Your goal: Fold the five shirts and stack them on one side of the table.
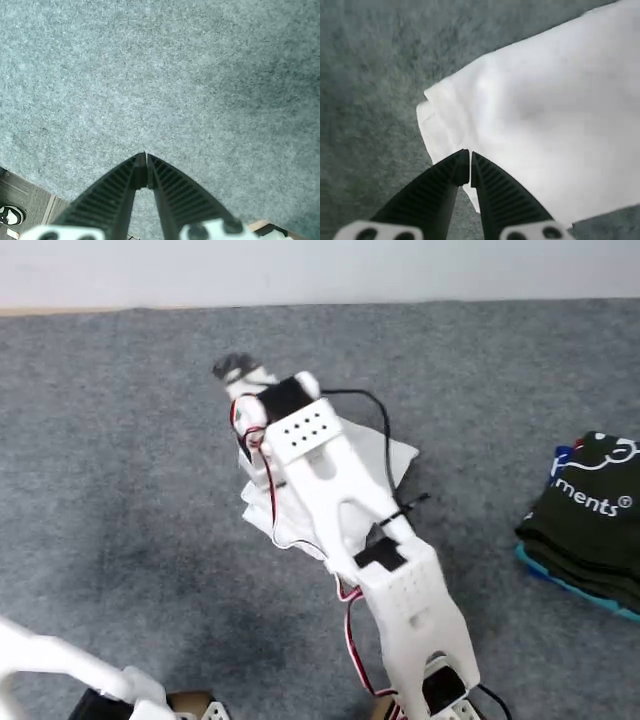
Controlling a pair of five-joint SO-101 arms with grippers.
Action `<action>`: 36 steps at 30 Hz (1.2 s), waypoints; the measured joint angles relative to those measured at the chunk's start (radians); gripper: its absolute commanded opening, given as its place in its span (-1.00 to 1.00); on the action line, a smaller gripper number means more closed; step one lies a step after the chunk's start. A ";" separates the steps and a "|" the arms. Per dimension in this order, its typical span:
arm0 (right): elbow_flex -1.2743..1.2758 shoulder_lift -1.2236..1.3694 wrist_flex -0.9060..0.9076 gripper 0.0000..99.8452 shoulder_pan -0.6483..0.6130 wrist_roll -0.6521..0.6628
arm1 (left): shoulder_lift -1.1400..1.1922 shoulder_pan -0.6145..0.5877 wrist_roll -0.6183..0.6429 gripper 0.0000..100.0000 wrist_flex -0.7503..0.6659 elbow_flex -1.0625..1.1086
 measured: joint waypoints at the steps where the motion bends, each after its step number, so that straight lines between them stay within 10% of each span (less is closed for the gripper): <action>1: 0.015 -0.031 0.000 -0.98 0.008 -0.025 | 0.000 0.000 0.000 -0.99 0.000 0.000; 7: 0.250 -0.206 0.000 -0.94 0.103 -0.187 | 0.000 0.000 0.000 -0.99 0.000 0.000; 22: 0.370 -0.152 -0.015 -0.05 0.218 -0.615 | 0.000 0.094 0.000 -0.99 0.000 0.000; 36: 0.370 0.012 -0.262 -0.03 0.206 -0.644 | 0.000 0.101 0.000 -0.99 0.000 0.000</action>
